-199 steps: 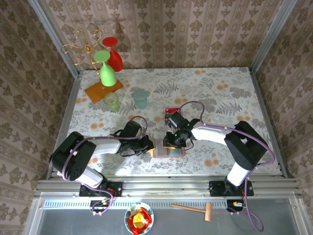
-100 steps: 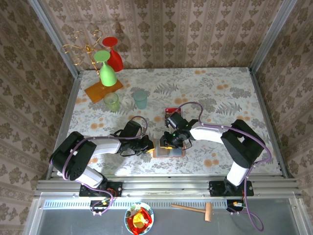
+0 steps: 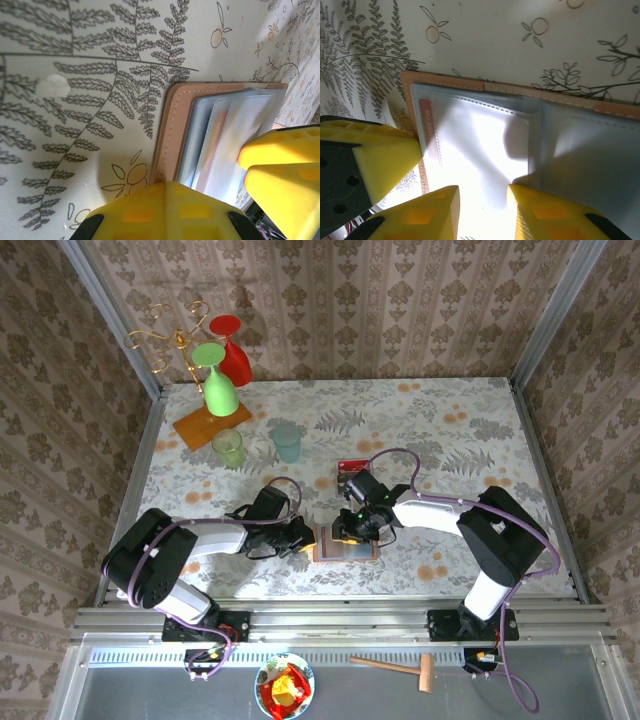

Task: Take the credit cards out of the card holder

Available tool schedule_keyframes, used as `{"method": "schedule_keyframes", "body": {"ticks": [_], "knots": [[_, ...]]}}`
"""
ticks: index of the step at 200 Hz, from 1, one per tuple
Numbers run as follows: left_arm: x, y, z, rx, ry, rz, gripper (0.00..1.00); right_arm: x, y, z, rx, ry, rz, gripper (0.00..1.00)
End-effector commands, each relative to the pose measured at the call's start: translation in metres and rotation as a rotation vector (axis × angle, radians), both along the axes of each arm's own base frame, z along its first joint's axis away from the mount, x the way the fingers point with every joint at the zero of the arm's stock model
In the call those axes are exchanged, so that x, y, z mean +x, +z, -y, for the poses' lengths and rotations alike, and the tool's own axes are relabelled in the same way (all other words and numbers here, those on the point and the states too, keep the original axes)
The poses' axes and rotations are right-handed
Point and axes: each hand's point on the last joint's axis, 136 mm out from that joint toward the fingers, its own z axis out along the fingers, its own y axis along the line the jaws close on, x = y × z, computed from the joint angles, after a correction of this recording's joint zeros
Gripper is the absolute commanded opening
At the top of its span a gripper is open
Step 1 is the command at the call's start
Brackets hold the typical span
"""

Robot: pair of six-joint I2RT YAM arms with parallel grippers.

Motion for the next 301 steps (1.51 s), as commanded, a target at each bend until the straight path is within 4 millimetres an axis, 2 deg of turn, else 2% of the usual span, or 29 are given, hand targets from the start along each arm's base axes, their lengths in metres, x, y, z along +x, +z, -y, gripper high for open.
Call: {"method": "schedule_keyframes", "body": {"ticks": [1,73,112,142,175,200,236,301], "knots": [[-0.004,-0.012,-0.007,0.046,-0.005,-0.031,0.08,0.001,-0.001,0.008,-0.017,-0.030,0.006,0.33],[-0.001,-0.003,-0.006,0.049,-0.012,-0.021,0.08,0.002,0.002,0.012,0.030,-0.045,0.018,0.33],[0.008,0.021,-0.001,0.028,-0.007,0.026,0.15,0.002,0.000,0.010,0.081,-0.052,0.007,0.33],[0.011,0.039,0.011,-0.005,-0.015,0.050,0.20,0.003,-0.003,0.012,0.101,-0.063,-0.001,0.33],[0.013,0.050,0.024,-0.022,-0.023,0.067,0.24,0.004,-0.003,0.014,0.113,-0.074,-0.002,0.33],[0.013,0.050,0.031,-0.034,-0.030,0.064,0.26,0.003,-0.004,0.016,0.121,-0.082,-0.008,0.33],[0.010,0.039,0.037,-0.041,-0.036,0.036,0.28,0.004,-0.006,0.016,0.154,-0.098,-0.025,0.33],[0.006,0.018,0.035,-0.022,-0.032,-0.002,0.31,0.004,-0.009,0.019,0.166,-0.112,-0.038,0.33]]}}
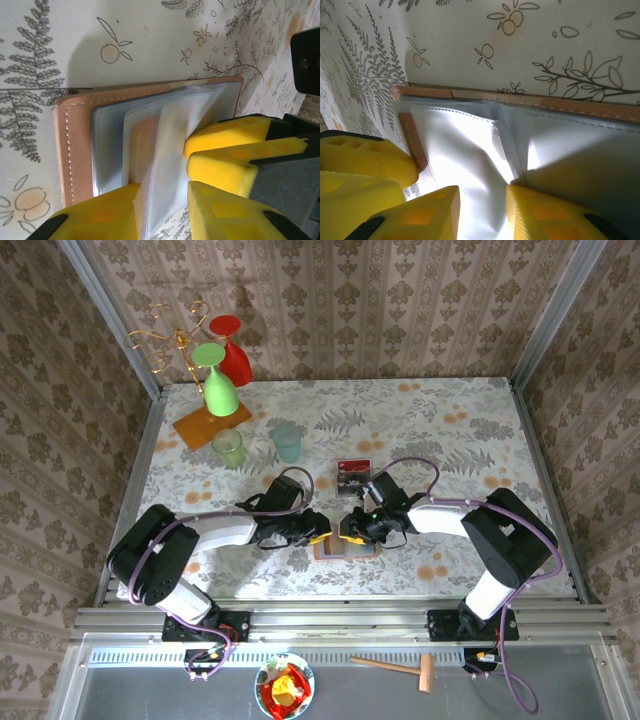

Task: Take the credit cards out of the card holder

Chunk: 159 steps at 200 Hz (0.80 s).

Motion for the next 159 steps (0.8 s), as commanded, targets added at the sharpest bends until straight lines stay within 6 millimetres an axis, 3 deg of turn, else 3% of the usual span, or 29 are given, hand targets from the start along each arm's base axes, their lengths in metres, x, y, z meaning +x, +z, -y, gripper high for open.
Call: {"method": "schedule_keyframes", "body": {"ticks": [1,54,95,159], "knots": [[-0.005,-0.008,0.001,-0.003,-0.001,-0.023,0.31,-0.004,-0.004,0.005,0.001,-0.013,-0.025,0.33],[-0.005,-0.018,0.003,-0.015,0.003,-0.042,0.31,-0.004,-0.005,0.003,0.015,-0.015,-0.036,0.33],[-0.004,-0.015,0.012,-0.058,-0.006,-0.046,0.23,-0.003,-0.005,0.003,0.015,-0.018,-0.036,0.33],[-0.003,-0.009,0.021,-0.093,-0.015,-0.042,0.21,-0.001,0.006,-0.001,0.043,-0.017,-0.017,0.33]]}}
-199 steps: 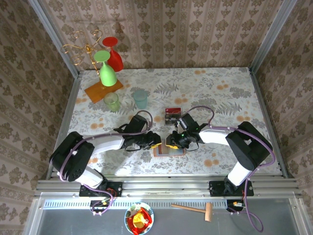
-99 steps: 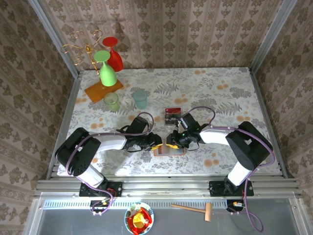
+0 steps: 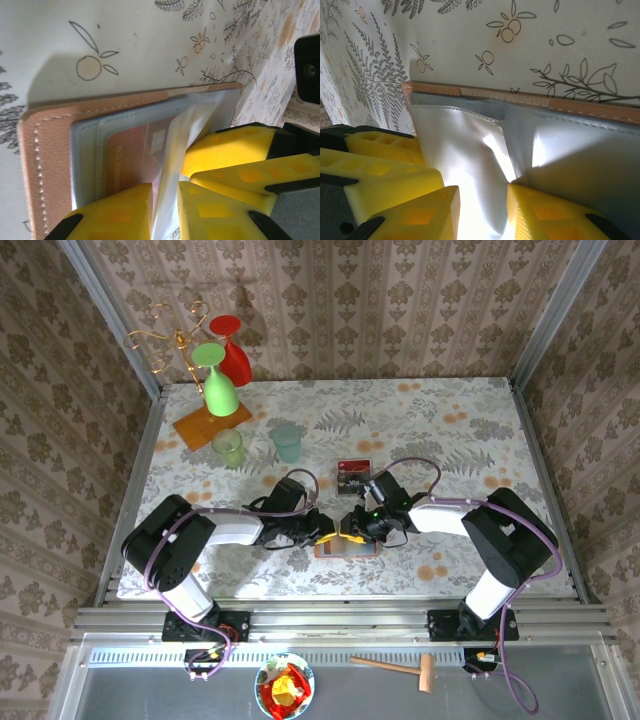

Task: Take the credit cards out of the card holder

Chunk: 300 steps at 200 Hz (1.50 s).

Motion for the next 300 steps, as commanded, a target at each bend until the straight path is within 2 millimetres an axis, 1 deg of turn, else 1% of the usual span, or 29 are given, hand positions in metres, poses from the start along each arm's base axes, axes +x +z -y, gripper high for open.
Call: {"method": "schedule_keyframes", "body": {"ticks": [1,26,44,86,109,118,120,122,134,163,228,253,259,270,300], "knots": [[-0.006,0.000,0.005,-0.020,-0.019,-0.018,0.21,-0.002,0.004,0.000,0.024,-0.009,-0.006,0.33],[-0.006,0.003,0.007,-0.030,-0.023,-0.014,0.22,0.001,0.018,0.000,0.033,-0.005,0.023,0.33],[-0.005,0.007,0.010,-0.035,-0.027,-0.010,0.23,0.003,0.029,0.005,0.027,-0.010,0.046,0.34],[-0.003,0.019,0.017,-0.040,-0.049,0.011,0.26,0.006,0.047,0.026,-0.003,-0.041,0.079,0.34],[0.001,0.025,0.023,-0.045,-0.060,0.023,0.31,0.007,0.057,0.039,-0.025,-0.057,0.100,0.34],[0.003,0.028,0.027,-0.053,-0.066,0.028,0.34,0.007,0.054,0.045,-0.038,-0.065,0.090,0.35],[0.003,0.029,0.027,-0.054,-0.067,0.029,0.34,0.007,0.062,0.046,-0.029,-0.067,0.110,0.35],[0.004,0.029,0.028,-0.056,-0.068,0.029,0.35,0.007,0.064,0.046,-0.027,-0.068,0.115,0.35],[0.004,0.032,0.033,-0.059,-0.082,0.034,0.38,0.007,0.067,0.052,-0.029,-0.077,0.124,0.35],[0.006,0.035,0.046,-0.067,-0.107,0.039,0.41,0.007,0.072,0.063,-0.030,-0.100,0.137,0.35],[0.006,0.029,0.066,-0.057,-0.152,0.030,0.42,0.001,0.079,0.078,-0.030,-0.134,0.155,0.36],[0.008,0.028,0.072,-0.063,-0.155,0.031,0.42,-0.002,0.081,0.079,-0.024,-0.138,0.160,0.36],[0.003,0.030,0.075,-0.081,-0.176,0.018,0.42,-0.002,0.080,0.079,-0.023,-0.138,0.159,0.36],[0.003,0.031,0.077,-0.089,-0.177,0.019,0.42,-0.003,0.079,0.079,-0.018,-0.139,0.154,0.36],[0.003,0.031,0.075,-0.090,-0.174,0.019,0.42,-0.003,0.077,0.076,0.002,-0.142,0.143,0.36]]}}
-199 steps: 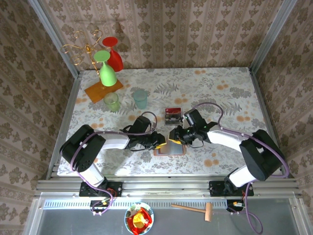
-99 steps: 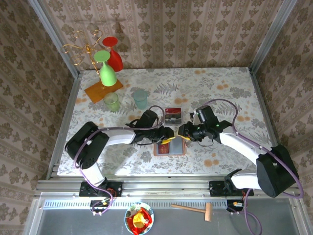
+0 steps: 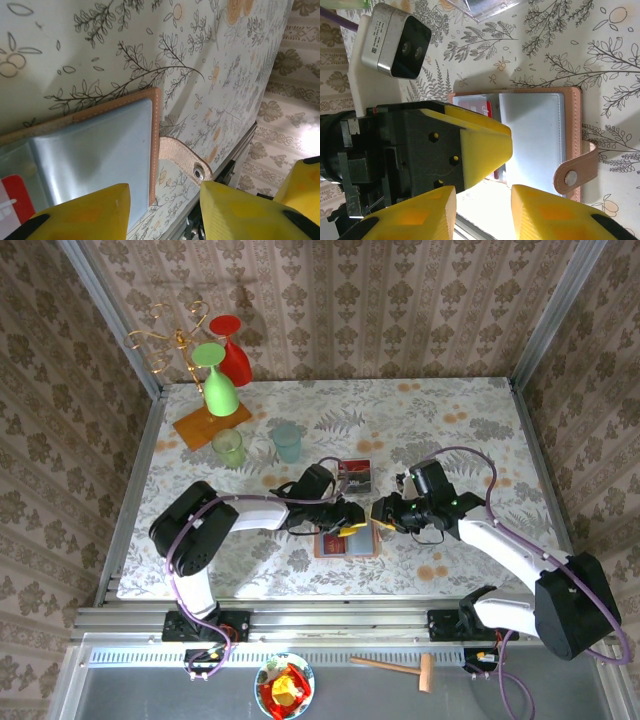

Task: Take the credit cards out of the card holder

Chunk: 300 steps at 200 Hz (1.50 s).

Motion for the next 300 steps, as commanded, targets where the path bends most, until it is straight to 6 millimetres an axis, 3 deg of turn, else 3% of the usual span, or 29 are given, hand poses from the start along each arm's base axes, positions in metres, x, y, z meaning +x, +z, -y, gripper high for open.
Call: {"method": "schedule_keyframes", "body": {"ticks": [1,122,173,182,251,300], "knots": [[-0.002,0.008,0.007,-0.030,-0.027,0.013,0.42,-0.003,-0.005,0.002,0.003,-0.008,-0.014,0.36],[0.001,0.014,-0.021,-0.061,0.040,0.031,0.37,0.003,-0.018,-0.019,0.024,0.024,-0.061,0.31],[-0.002,0.012,-0.038,-0.058,0.072,0.029,0.36,0.006,-0.020,-0.037,0.021,0.063,-0.065,0.28],[-0.003,0.012,-0.042,-0.057,0.078,0.029,0.36,0.005,-0.029,-0.041,0.008,0.070,-0.088,0.28],[-0.005,0.003,-0.070,-0.015,0.138,0.044,0.35,0.006,-0.039,-0.072,-0.006,0.134,-0.113,0.27],[-0.011,-0.005,-0.085,0.031,0.142,0.048,0.34,0.005,-0.051,-0.083,-0.018,0.152,-0.137,0.26]]}}
